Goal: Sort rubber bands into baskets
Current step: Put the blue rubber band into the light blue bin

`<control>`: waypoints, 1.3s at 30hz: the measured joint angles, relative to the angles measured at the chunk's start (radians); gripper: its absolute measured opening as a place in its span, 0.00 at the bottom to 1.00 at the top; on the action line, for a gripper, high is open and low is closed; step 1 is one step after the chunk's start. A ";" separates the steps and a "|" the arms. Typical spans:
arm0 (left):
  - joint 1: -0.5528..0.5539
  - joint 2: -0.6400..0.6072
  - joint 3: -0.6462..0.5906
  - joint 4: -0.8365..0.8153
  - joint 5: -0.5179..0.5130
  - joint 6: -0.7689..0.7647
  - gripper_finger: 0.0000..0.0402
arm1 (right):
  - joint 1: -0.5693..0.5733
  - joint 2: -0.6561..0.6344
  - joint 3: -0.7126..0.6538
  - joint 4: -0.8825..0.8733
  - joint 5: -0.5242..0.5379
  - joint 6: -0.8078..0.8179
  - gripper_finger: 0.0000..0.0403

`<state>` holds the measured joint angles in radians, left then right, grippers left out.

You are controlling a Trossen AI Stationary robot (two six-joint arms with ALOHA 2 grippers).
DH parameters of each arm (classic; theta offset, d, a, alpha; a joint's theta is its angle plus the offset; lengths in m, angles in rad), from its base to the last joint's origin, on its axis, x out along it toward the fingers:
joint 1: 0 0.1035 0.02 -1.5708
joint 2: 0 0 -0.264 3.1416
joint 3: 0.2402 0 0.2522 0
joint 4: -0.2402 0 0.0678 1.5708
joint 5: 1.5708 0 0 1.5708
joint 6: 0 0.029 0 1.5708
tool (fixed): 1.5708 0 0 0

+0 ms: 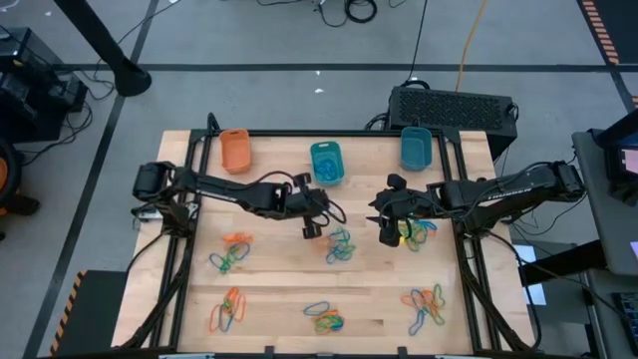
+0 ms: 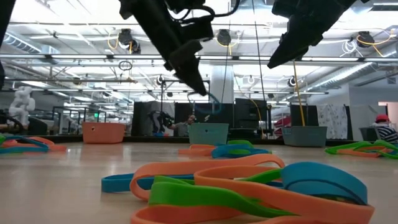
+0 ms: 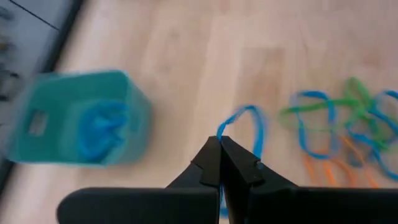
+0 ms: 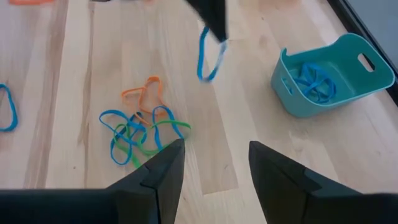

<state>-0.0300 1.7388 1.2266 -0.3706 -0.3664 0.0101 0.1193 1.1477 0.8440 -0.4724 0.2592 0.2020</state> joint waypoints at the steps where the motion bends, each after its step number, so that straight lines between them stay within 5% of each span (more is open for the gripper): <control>1: 0.005 -0.003 0.000 -0.003 -0.040 0.016 0.01 | 0.000 0.000 0.000 0.003 0.000 0.000 0.42; 6: 0.115 -0.004 -0.001 0.042 -0.099 0.092 0.00 | 0.000 0.000 0.000 0.008 0.000 0.001 0.42; 14: 0.367 -0.004 -0.001 0.112 0.088 0.080 0.00 | -0.001 0.000 0.000 0.016 0.009 -0.059 0.42; 19: 0.454 0.031 -0.001 0.177 0.261 0.037 0.00 | -0.002 0.014 0.000 0.078 0.128 -0.122 0.42; 28: 0.478 0.078 -0.001 0.235 0.317 -0.030 0.00 | -0.017 0.019 0.000 0.101 0.356 -0.136 0.42; 39: 0.478 0.078 -0.001 0.248 0.313 -0.001 0.07 | -0.021 0.019 0.000 0.097 0.364 -0.135 0.42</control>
<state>0.4477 1.8164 1.2255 -0.1225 -0.0536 0.0095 0.0978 1.1664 0.8440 -0.3756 0.6235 0.0666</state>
